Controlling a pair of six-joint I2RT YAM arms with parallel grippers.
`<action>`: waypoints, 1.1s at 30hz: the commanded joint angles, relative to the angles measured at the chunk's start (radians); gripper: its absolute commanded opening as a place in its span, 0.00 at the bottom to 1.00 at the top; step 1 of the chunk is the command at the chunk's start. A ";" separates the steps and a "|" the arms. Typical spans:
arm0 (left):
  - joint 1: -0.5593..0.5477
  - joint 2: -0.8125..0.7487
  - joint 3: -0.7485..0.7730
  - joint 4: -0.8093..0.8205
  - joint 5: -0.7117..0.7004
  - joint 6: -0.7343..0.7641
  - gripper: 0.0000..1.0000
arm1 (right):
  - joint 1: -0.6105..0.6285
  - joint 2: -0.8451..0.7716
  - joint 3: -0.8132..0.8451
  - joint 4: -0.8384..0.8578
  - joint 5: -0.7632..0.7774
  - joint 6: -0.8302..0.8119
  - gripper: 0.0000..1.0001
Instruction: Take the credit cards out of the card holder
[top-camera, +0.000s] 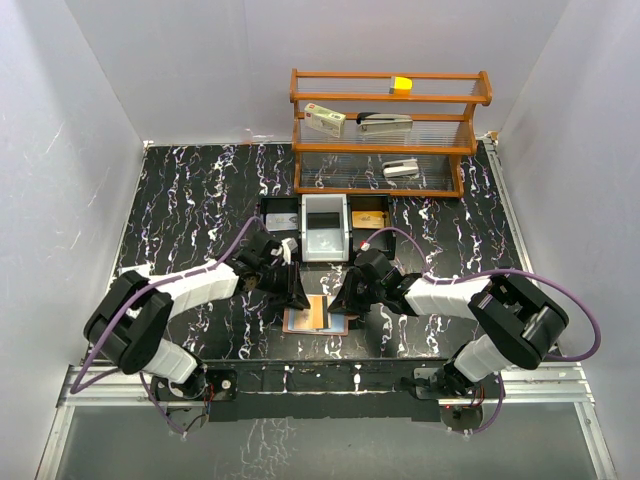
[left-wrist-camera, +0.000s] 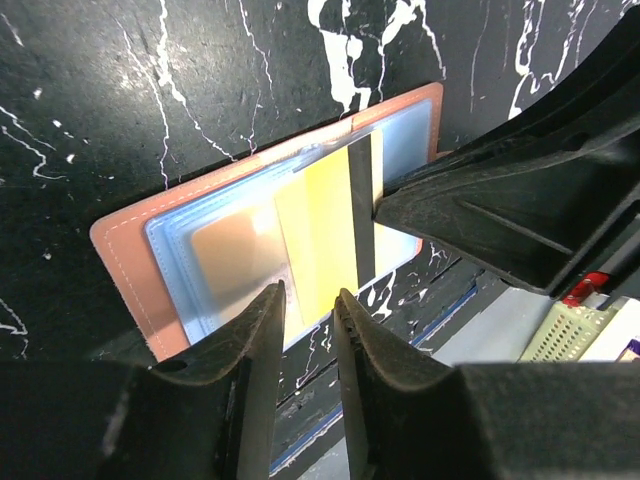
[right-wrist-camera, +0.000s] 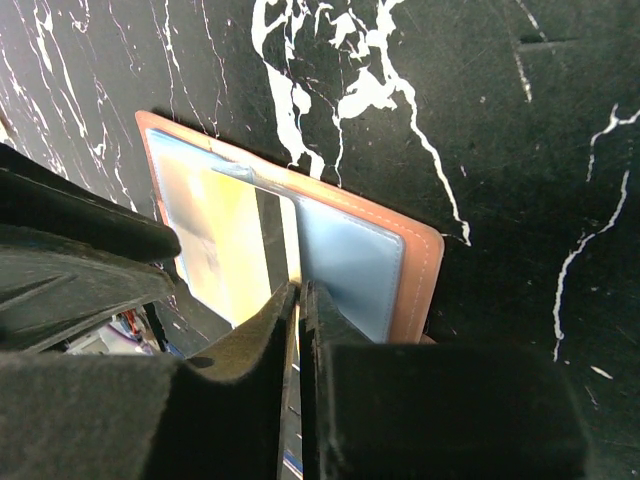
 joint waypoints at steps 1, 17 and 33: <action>-0.018 0.026 0.000 0.013 0.052 0.001 0.25 | -0.008 0.004 0.008 0.000 -0.007 -0.030 0.05; -0.033 0.122 -0.038 -0.075 -0.067 0.043 0.12 | -0.008 0.011 -0.046 0.156 -0.056 -0.009 0.23; -0.033 0.118 -0.018 -0.079 -0.076 0.040 0.11 | -0.005 -0.021 -0.081 0.182 0.016 -0.034 0.24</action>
